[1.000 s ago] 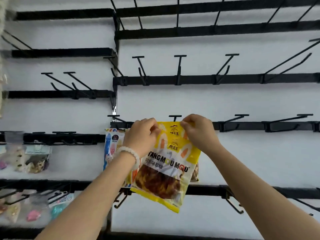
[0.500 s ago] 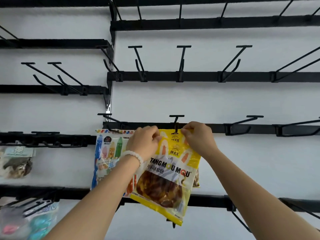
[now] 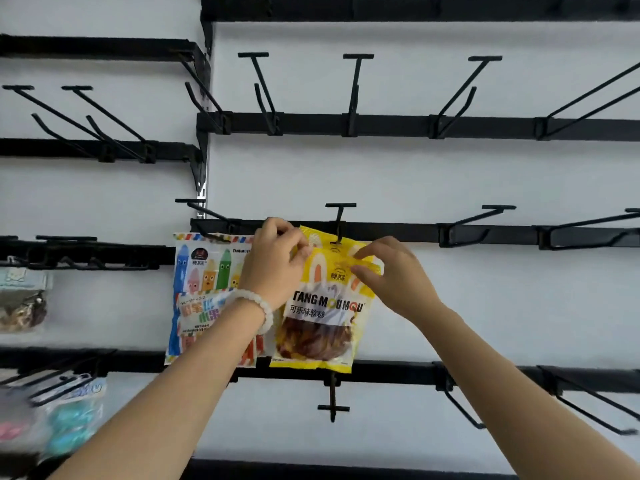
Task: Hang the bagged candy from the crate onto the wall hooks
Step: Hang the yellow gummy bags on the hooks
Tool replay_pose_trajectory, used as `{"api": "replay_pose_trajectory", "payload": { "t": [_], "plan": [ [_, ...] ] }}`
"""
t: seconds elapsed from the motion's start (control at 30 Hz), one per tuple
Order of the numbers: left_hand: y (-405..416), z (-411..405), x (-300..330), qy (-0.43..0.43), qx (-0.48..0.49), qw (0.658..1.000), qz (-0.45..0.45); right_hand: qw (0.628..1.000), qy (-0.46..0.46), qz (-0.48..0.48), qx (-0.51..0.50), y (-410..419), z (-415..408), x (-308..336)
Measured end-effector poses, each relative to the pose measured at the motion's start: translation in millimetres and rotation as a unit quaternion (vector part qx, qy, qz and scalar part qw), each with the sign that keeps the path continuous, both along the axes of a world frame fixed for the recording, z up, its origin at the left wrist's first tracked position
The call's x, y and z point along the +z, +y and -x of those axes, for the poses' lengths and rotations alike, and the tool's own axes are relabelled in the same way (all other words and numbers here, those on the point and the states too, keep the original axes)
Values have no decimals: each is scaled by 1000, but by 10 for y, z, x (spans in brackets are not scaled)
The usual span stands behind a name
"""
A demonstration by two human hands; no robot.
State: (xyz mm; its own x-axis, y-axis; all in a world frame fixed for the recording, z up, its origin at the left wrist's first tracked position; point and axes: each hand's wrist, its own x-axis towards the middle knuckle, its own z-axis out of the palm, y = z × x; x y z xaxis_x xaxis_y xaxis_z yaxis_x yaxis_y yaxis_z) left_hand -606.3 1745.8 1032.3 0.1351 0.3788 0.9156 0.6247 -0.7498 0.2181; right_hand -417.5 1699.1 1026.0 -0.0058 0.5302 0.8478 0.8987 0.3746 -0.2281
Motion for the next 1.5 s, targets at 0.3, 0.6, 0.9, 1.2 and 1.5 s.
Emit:
{"api": "replay_pose_trajectory", "payload": {
  "t": [0.3,0.6,0.9,1.2,1.5],
  "plan": [
    [-383,153,103,-6,-20,999,-38,997,36,52,36,-377,123,140],
    [-414,246,209,-43,-10,999,-28,996,63,30,51,-568,275,484],
    [-315,181,305,-27,18,999,-25,996,84,-13,27,-453,273,552],
    [-123,137,192,-4,54,999,-8,994,109,19,23,-239,217,428],
    [97,94,173,100,196,975,-41,994,91,17,-60,46,168,387]
  ]
}}
